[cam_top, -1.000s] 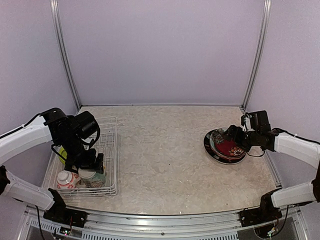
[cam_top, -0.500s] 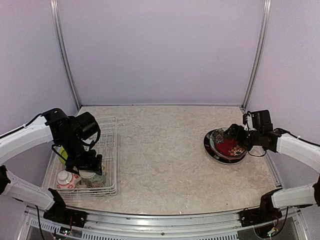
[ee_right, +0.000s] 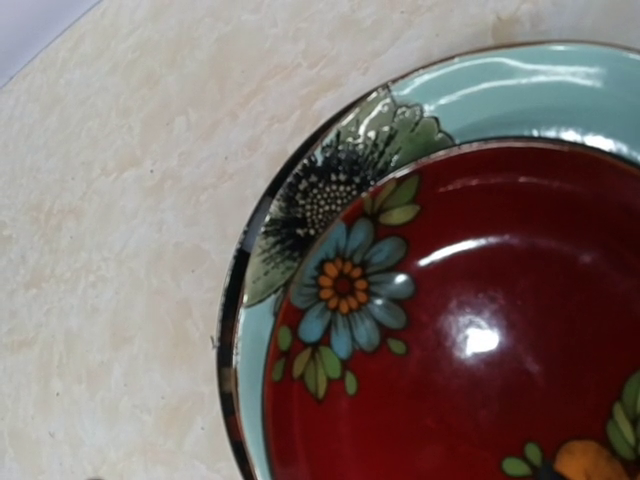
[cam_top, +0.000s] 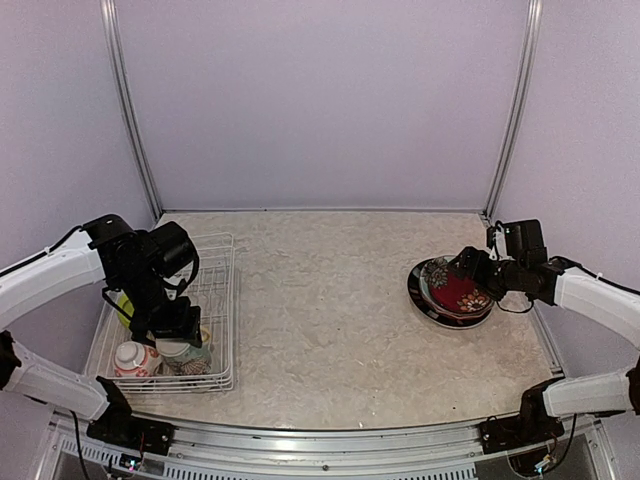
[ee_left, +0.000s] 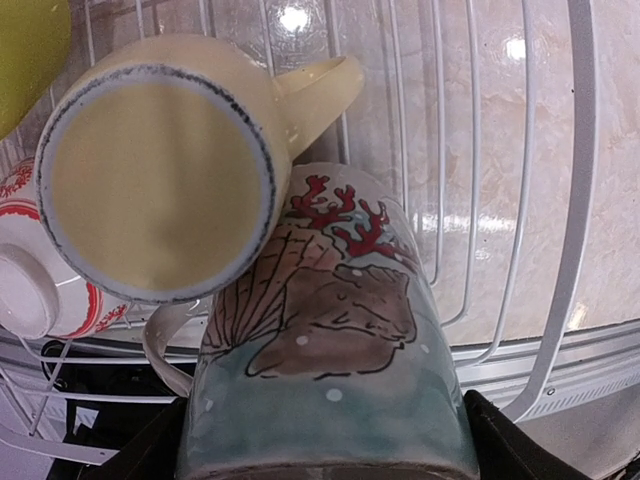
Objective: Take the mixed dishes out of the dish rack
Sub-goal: Grab the cup from the dish rack.
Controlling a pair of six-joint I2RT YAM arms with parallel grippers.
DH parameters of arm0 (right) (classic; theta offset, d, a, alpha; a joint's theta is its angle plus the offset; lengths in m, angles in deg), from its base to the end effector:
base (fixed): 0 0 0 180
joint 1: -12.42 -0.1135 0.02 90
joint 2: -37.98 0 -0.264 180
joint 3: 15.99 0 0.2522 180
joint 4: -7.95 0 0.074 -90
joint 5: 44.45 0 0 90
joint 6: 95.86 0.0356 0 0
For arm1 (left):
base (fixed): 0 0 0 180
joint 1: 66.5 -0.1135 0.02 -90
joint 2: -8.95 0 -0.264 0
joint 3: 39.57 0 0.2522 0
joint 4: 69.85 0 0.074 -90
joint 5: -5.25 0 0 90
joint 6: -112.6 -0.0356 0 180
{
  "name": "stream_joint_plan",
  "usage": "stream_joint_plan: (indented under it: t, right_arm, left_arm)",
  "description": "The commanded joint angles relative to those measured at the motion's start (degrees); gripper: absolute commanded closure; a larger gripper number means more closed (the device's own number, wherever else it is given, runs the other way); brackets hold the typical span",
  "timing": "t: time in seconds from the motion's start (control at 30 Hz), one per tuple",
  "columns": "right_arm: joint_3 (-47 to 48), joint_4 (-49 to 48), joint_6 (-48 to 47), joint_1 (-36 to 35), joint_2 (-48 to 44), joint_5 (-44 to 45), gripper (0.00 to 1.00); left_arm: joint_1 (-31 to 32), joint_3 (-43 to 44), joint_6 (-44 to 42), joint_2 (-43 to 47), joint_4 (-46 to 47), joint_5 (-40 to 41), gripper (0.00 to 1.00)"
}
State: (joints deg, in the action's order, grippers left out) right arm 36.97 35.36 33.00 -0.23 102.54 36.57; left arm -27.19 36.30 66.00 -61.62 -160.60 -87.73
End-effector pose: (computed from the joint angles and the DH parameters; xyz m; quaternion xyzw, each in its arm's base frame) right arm 0.2315 0.0576 0.2325 0.1712 0.8841 0.2501 0.3558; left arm 0.1474 -0.1231 0.2766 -0.0346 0.9983 -0.0457 0.0126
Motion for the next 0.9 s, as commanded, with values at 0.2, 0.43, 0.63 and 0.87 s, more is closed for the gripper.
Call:
stream_joint_plan:
  t: [0.2, 0.43, 0.63, 0.87]
  right_arm:
    - [0.5, -0.2, 0.1, -0.7, 0.3, -0.5, 0.10]
    - [1.5, -0.4, 0.1, -0.7, 1.3, -0.7, 0.10]
    - [2.8, -0.4, 0.0, -0.9, 2.1, -0.9, 0.10]
    - [3.8, -1.2, 0.2, -1.6, 4.1, -0.9, 0.10]
  left_arm:
    - [-1.0, 6.0, -1.0, 0.1, -7.8, 0.0, 0.67]
    - [-1.3, 12.7, -0.7, 2.0, -13.0, 1.3, 0.76]
    - [-1.9, 14.8, -1.0, 4.2, -15.7, 1.9, 0.82]
    - [-2.8, 21.1, -2.8, 7.3, -18.9, 2.5, 0.92]
